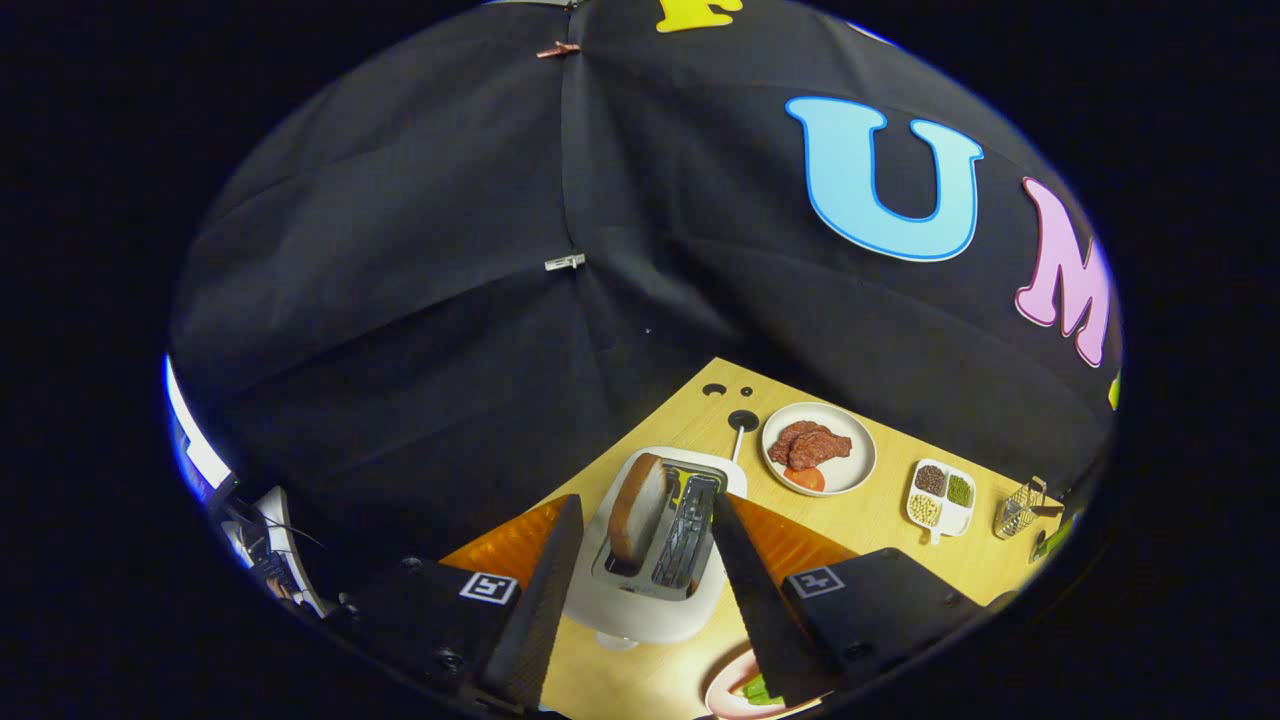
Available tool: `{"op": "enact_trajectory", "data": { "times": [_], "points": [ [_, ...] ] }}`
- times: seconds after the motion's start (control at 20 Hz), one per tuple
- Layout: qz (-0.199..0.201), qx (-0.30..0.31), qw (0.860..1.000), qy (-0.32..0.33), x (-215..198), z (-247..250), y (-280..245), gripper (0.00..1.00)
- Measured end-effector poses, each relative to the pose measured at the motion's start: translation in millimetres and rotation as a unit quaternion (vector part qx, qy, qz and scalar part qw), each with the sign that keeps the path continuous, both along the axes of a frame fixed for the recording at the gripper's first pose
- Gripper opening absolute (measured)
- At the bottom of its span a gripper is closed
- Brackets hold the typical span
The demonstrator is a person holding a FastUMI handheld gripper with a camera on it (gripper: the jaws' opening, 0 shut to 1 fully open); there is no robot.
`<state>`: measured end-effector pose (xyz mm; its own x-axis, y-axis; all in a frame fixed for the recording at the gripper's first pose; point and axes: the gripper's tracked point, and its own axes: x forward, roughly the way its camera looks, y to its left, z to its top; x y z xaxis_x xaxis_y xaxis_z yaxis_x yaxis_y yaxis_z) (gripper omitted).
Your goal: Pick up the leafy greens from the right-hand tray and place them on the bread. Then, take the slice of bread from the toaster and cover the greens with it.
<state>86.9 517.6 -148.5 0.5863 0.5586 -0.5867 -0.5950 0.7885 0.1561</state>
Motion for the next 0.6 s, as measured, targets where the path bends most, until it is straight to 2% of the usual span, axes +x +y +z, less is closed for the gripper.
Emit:
{"op": "enact_trajectory", "data": {
  "times": [0.2,0.4,0.6],
  "points": [
    [-0.011,-0.036,0.999,0.028,13.4,-33.2,24.2,0.82],
    [-0.025,-0.057,0.997,0.051,24.5,-59.0,40.0,0.75],
    [-0.051,-0.078,0.994,0.064,36.4,-76.5,38.0,0.57]
  ]
}}
